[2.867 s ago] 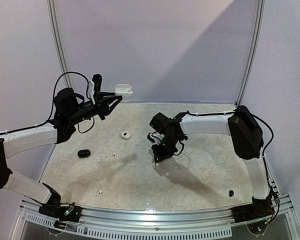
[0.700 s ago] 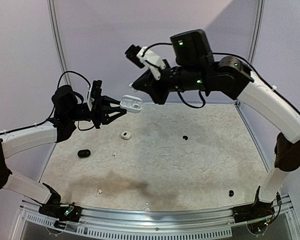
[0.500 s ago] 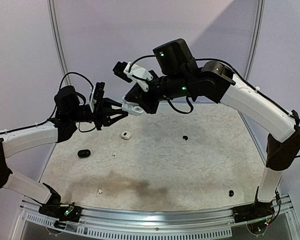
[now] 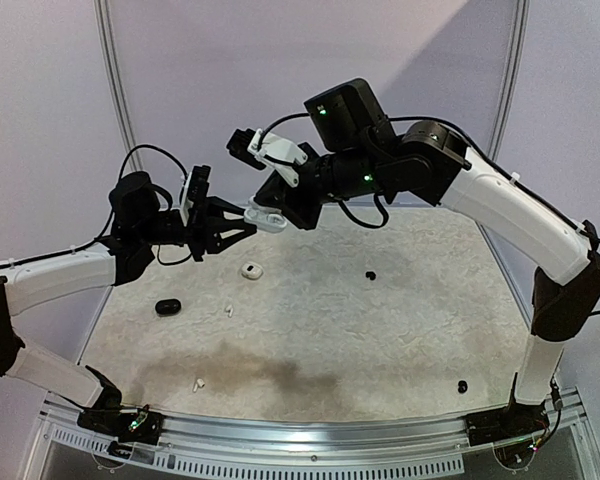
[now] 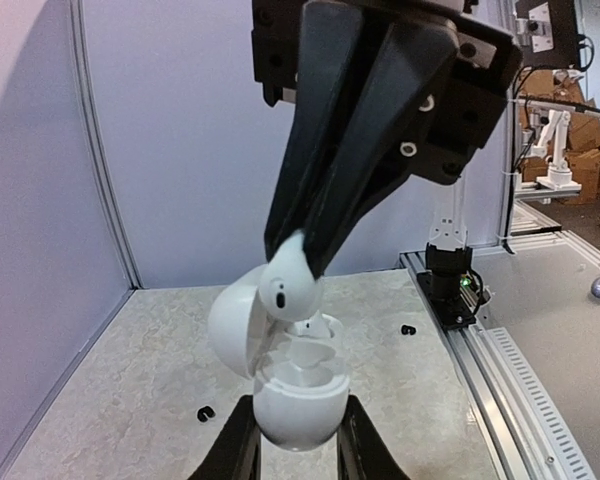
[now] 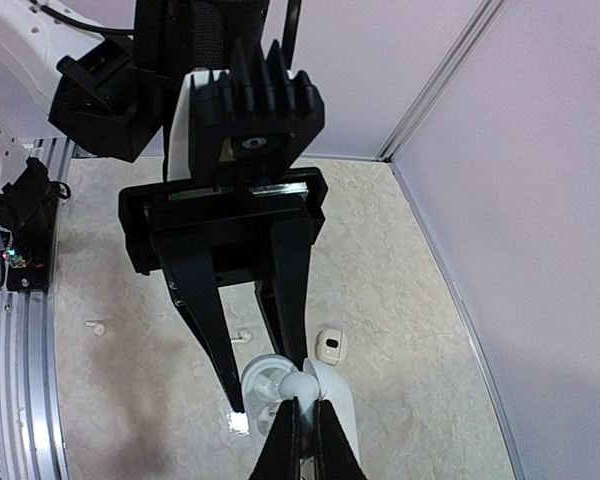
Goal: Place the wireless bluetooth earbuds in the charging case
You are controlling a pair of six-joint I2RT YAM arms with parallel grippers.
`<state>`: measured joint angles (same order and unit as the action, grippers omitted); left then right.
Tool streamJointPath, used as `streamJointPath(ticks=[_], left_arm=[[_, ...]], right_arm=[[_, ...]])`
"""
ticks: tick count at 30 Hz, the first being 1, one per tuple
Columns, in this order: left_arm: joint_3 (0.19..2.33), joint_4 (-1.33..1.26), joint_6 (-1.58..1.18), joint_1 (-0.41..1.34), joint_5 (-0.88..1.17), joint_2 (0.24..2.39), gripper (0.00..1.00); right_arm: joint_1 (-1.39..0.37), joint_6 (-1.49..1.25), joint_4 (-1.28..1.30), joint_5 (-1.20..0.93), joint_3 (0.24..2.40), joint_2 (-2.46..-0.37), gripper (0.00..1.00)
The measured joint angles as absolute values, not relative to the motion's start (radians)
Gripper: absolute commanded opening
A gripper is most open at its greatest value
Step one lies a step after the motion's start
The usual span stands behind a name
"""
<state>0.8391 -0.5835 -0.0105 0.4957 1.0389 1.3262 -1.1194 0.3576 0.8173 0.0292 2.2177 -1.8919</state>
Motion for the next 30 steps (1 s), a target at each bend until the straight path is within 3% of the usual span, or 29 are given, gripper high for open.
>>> streamJointPath(ticks=[20, 25, 30], left_arm=[[0.839, -0.543, 0.01, 0.496, 1.029, 1.327, 0.0], [0.84, -0.538, 0.047, 0.496, 1.039, 1.327, 0.0], [0.843, -0.533, 0.059, 0.496, 1.033, 1.327, 0.0]], right_arm=[[-1.131, 0.432, 0.858, 0.041, 2.22, -1.934, 0.0], [-1.131, 0.444, 0.865, 0.044, 2.231, -1.942, 0.27], [-1.133, 0.436, 0.877, 0.055, 2.234, -1.952, 0.34]])
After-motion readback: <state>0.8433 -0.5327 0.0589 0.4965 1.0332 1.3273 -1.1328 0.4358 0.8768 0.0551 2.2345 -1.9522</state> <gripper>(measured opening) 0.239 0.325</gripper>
